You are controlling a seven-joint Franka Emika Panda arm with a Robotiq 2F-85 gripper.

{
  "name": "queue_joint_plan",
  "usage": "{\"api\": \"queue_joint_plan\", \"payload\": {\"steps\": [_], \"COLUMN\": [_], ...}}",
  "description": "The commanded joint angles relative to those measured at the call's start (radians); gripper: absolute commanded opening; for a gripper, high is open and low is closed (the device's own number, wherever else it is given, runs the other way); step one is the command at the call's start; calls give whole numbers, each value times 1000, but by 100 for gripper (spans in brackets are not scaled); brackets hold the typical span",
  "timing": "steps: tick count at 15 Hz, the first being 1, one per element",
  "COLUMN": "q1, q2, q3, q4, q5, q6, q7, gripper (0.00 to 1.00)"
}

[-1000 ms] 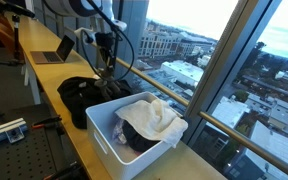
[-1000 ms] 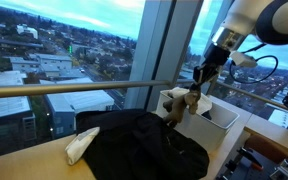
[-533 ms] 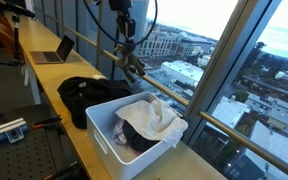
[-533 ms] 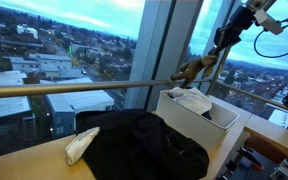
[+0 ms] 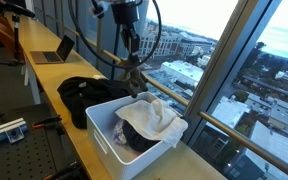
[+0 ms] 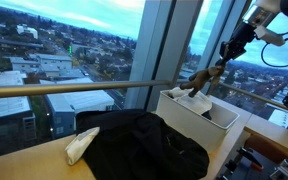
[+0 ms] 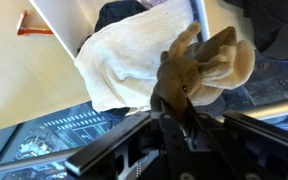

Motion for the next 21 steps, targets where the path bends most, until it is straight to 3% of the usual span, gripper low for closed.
{"api": "queue_joint_plan", "payload": {"steps": [1, 9, 13, 21], "q1": [-21, 24, 86, 275], "q2": [11, 51, 226, 506], "q3": [-12, 51, 102, 87], "q4": [-35, -21, 48, 286], "q5": [-16, -48, -74, -98], "q6": [34, 52, 130, 128], "q7": [14, 57, 80, 53], "gripper": [44, 100, 100, 100]}}
